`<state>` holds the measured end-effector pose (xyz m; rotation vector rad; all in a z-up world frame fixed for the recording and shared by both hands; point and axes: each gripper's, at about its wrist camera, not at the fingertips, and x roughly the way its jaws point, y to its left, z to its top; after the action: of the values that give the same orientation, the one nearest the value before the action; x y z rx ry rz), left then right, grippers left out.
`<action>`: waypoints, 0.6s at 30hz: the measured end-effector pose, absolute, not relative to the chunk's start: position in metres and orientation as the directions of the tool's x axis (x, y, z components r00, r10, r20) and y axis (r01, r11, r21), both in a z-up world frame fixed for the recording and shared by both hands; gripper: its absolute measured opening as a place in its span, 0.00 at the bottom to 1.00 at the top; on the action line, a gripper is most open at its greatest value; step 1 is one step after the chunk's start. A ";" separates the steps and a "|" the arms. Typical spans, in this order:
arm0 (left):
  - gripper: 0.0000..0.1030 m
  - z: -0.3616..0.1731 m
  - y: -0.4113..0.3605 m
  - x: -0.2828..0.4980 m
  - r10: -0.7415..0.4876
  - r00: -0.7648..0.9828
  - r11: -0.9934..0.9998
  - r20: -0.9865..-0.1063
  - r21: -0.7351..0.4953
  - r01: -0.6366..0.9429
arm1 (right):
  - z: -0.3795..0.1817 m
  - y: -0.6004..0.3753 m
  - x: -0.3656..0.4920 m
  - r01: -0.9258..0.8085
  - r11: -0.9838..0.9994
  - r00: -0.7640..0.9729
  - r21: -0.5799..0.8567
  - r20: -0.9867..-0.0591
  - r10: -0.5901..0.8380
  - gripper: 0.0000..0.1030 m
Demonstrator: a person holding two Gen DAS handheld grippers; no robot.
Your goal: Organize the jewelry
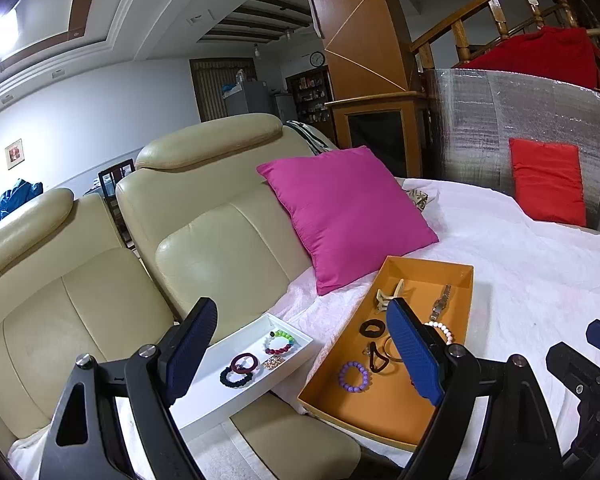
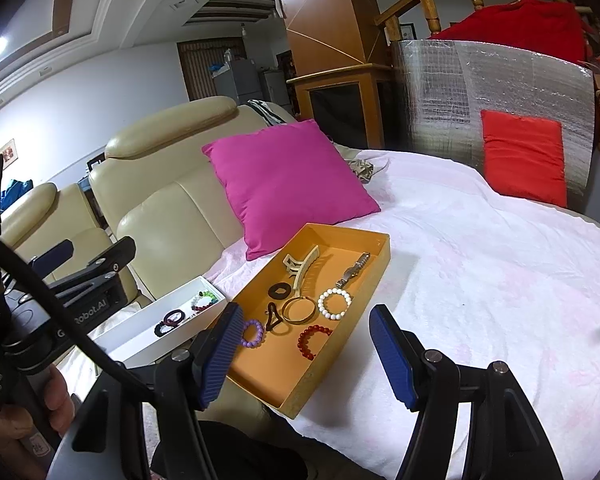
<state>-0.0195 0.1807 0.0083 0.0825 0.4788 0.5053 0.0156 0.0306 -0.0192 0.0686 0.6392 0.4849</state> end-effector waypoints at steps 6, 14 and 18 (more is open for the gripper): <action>0.84 0.008 0.181 -0.020 0.479 0.768 0.877 -0.424 0.190 -0.442 | -0.019 0.032 0.015 -0.413 0.886 0.695 0.211 -0.556 0.456 0.67; 0.84 0.008 0.185 -0.022 0.475 0.768 0.878 -0.429 0.176 -0.445 | -0.018 0.034 0.015 -0.412 0.887 0.696 0.209 -0.556 0.455 0.67; 0.84 0.009 0.190 -0.022 0.463 0.770 0.884 -0.438 0.163 -0.439 | -0.016 0.035 0.014 -0.411 0.888 0.699 0.207 -0.554 0.453 0.67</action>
<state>-0.0222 0.1902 0.0086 0.0520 0.4889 0.4890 0.0141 0.0355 -0.0162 0.0687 0.6348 0.4819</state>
